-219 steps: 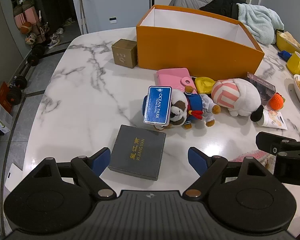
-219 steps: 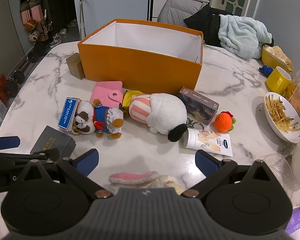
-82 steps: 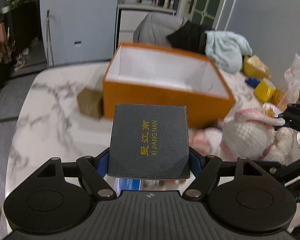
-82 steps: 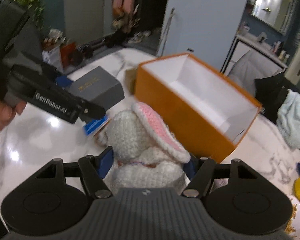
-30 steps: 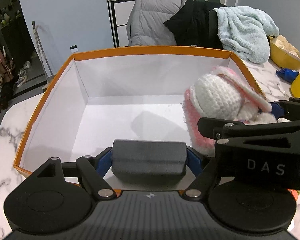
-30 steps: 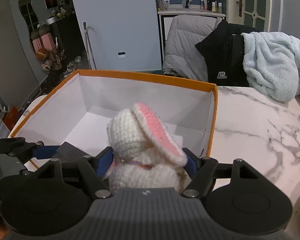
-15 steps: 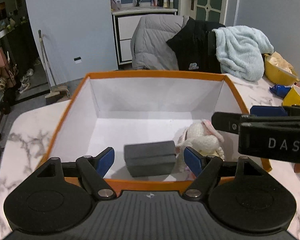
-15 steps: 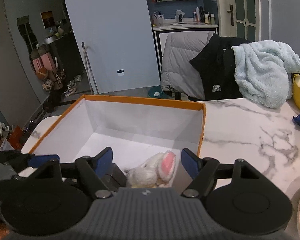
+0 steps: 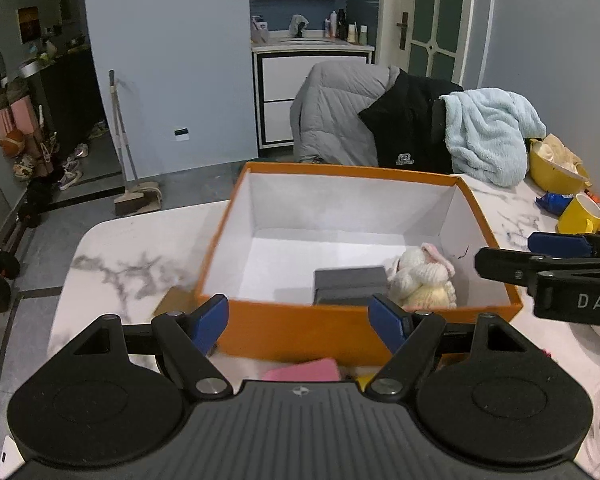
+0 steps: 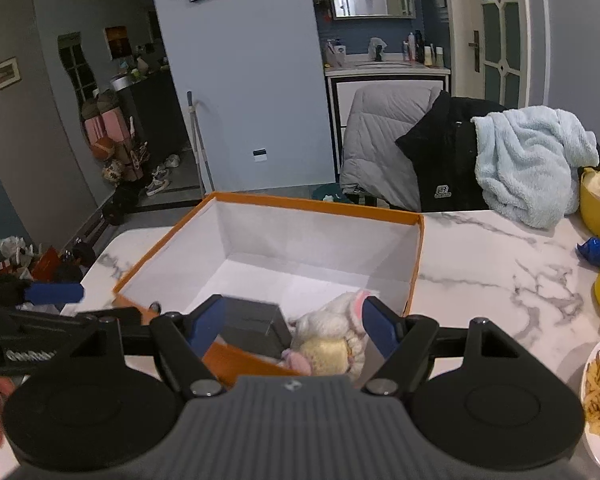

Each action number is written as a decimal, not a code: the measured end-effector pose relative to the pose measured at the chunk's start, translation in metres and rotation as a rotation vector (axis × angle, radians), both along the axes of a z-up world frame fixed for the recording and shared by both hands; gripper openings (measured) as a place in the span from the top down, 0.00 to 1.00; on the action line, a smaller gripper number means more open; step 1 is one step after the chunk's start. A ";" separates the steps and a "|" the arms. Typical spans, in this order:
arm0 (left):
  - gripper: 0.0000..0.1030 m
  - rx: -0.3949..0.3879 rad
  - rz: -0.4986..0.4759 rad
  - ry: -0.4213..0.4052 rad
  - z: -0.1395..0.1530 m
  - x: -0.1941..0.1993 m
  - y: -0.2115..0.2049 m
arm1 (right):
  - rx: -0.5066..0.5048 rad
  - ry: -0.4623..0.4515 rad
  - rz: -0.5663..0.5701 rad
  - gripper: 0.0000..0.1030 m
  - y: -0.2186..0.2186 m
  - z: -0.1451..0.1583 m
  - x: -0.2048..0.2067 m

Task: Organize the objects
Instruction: 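Grasp the dog plush with the left tool while the right tool grasps the striped plush, then lift both plushes into the orange box and open both tools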

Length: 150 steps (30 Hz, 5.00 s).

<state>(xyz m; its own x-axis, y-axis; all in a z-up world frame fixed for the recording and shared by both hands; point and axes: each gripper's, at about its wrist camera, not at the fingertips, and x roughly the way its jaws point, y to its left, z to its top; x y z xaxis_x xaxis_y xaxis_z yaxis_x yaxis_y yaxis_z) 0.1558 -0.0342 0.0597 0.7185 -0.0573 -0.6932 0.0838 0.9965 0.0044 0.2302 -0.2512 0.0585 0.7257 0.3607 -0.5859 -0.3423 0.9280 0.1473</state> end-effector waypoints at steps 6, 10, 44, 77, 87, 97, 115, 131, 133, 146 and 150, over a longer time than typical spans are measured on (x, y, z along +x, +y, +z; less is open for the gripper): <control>0.12 -0.035 0.027 0.002 -0.010 -0.028 0.029 | -0.050 -0.012 0.039 0.26 0.002 0.000 -0.029; 0.12 -0.083 0.042 0.019 -0.025 -0.047 0.046 | -0.088 -0.015 0.064 0.26 0.000 -0.005 -0.046; 0.08 0.378 -0.507 -0.036 -0.126 -0.098 -0.019 | -0.399 0.011 0.328 0.25 0.021 -0.086 -0.070; 0.22 0.235 -0.504 0.200 -0.137 -0.087 -0.019 | -0.678 -0.033 0.432 0.32 0.047 -0.128 -0.075; 0.29 0.240 -0.498 0.218 -0.136 -0.094 -0.007 | -0.677 -0.012 0.446 0.33 0.048 -0.126 -0.080; 0.30 0.225 -0.463 0.213 -0.126 -0.097 0.004 | -0.640 0.031 0.459 0.34 0.048 -0.120 -0.081; 0.31 0.134 -0.360 0.079 -0.055 -0.068 0.017 | -0.339 0.053 0.394 0.34 0.031 -0.059 -0.060; 0.31 0.047 -0.306 -0.132 0.043 0.020 0.011 | -0.081 -0.088 0.223 0.34 0.022 0.043 0.009; 0.31 0.019 -0.279 -0.168 0.046 0.031 0.013 | -0.046 -0.098 0.201 0.34 0.022 0.052 0.021; 0.31 -0.117 -0.123 -0.155 0.000 0.081 0.033 | 0.106 -0.027 0.093 0.34 0.026 0.023 0.081; 0.31 -0.118 -0.124 -0.122 -0.018 0.085 0.032 | 0.096 0.028 0.066 0.34 0.023 -0.008 0.093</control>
<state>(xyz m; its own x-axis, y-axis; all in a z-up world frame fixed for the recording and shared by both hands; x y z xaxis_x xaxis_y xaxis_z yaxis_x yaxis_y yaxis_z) 0.2405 -0.0023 0.0422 0.7789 -0.2267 -0.5848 0.2123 0.9726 -0.0942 0.3234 -0.2278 0.0509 0.6821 0.4629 -0.5661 -0.3969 0.8845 0.2450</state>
